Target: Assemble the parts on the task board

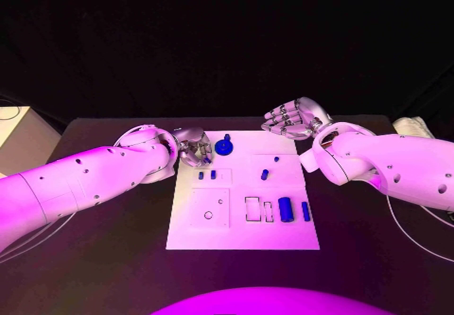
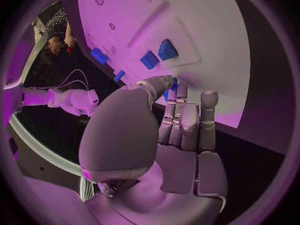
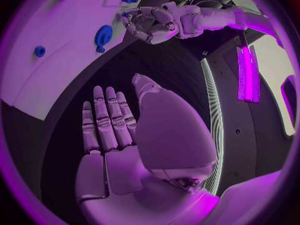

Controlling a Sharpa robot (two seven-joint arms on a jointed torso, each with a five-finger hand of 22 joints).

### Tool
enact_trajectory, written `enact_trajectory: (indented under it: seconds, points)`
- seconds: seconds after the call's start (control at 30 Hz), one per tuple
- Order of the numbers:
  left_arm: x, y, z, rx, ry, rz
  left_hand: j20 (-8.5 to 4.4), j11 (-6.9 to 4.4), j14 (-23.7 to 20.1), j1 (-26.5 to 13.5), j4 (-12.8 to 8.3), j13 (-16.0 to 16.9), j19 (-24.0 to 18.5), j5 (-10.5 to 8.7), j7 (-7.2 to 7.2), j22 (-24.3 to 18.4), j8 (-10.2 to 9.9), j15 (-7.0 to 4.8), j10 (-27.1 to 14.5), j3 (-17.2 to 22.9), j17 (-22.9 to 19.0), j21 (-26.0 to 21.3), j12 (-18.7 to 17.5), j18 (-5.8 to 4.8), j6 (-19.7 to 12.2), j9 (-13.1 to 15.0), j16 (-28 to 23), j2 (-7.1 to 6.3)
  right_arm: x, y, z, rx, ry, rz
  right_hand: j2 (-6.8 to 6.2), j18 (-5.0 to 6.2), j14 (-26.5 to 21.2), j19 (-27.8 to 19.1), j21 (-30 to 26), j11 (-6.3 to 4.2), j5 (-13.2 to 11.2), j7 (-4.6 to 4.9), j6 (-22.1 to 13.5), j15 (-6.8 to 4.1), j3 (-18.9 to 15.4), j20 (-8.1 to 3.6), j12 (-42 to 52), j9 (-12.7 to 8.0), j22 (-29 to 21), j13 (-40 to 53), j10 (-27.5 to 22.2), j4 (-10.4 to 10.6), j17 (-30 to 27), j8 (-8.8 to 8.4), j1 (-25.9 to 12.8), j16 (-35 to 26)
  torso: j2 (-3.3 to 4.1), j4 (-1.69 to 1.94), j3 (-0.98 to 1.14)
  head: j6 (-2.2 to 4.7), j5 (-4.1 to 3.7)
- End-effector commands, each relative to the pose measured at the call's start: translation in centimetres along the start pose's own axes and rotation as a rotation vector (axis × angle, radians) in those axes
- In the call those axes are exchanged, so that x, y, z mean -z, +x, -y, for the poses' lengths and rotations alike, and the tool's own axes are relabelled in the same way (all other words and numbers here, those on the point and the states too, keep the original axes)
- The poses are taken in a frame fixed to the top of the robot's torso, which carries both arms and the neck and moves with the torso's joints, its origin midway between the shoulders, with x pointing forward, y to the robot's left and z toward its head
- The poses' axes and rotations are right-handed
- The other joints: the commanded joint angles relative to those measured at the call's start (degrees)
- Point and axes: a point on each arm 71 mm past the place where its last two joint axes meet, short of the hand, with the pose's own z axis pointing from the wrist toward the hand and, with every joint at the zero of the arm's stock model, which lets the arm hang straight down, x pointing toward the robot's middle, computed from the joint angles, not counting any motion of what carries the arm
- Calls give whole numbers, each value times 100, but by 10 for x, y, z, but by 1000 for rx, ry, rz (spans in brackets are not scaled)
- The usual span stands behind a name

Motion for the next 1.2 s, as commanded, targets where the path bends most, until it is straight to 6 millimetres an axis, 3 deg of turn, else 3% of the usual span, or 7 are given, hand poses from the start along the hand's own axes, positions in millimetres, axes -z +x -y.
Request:
enact_trajectory:
  seconds: [0.03, 1.2]
  points:
    - [-1, 4, 3, -5, 7, -23, 10, -16, 58, -17, -19, 11, 42, -8, 1, 20, -22, 3, 53, -9, 38, -16, -31, -95, 42, 9, 26, 18, 0, 1, -1, 7, -17, -5, -17, 42, 32, -59, -27, 6, 28, 18, 41, 14, 33, 6, -7, -4, -9, -1, 39, 2, 0, -15, -30, 41, 6, -8, 4, 2, 6]
    - [-4, 8, 6, -22, -4, -48, -4, -62, 69, -23, -48, 70, 45, -17, -41, 6, -4, -29, 183, -41, 34, -30, -46, -91, 160, 62, 35, 60, 1, -1, -1, 9, -13, -5, -21, 44, 36, -64, -31, 5, 31, 17, 47, 13, 51, 6, -10, -5, -11, -2, 48, -4, 0, -15, -33, 44, 1, -2, 3, -14, -23]
